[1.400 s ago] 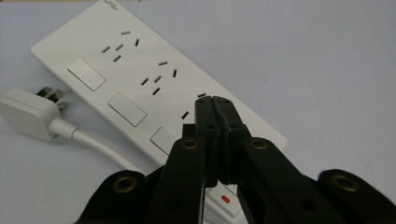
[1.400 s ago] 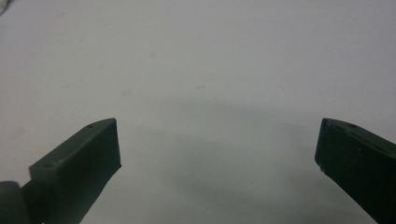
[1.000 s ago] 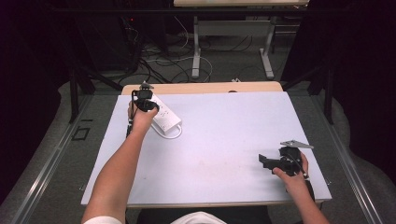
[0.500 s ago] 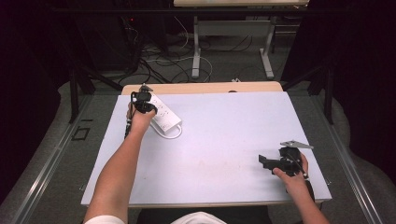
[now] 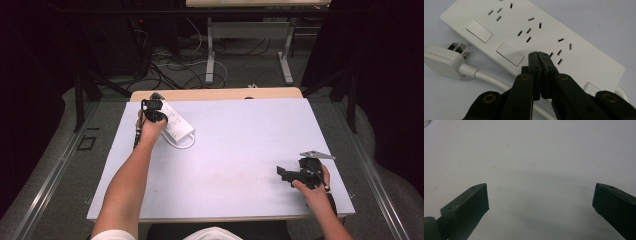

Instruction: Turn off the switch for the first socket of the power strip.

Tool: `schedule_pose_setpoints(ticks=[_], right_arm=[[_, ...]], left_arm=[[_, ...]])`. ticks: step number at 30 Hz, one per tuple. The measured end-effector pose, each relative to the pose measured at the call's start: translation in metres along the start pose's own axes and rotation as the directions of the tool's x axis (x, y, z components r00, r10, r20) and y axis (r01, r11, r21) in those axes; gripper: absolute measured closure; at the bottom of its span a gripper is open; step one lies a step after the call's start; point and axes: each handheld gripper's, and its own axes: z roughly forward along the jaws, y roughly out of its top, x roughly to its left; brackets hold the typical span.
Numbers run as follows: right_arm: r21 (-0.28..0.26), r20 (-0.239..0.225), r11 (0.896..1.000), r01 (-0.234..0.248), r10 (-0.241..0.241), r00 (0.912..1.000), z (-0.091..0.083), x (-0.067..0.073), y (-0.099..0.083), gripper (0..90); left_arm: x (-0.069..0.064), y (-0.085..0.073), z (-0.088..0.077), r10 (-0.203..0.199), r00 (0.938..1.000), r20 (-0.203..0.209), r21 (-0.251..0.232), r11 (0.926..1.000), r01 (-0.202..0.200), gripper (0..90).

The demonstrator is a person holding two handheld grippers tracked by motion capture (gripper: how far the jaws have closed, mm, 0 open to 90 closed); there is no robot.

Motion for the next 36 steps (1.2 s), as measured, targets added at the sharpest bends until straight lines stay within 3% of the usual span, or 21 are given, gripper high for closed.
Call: schedule_pose_setpoints(ticks=[15,21,36], right_arm=[[0.003,-0.002,1.000,-0.002,0.002,1.0000,0.0004,0.0005,-0.0003,0.0],[0.002,-0.005,1.000,-0.001,0.001,1.0000,0.0001,0.0000,-0.0003,0.0],[0.001,-0.009,1.000,-0.003,0.003,1.0000,-0.0004,0.0002,-0.0004,0.0]], left_arm=[[-0.0004,-0.0008,0.0032,0.003,1.0000,-0.003,0.021,0.9998,-0.003,90.0],[-0.0015,-0.0008,0.0044,0.016,0.9998,-0.015,0.010,0.9998,-0.016,90.0],[0.0017,-0.0040,0.0062,0.002,0.9999,-0.011,-0.001,1.0000,-0.002,90.0]])
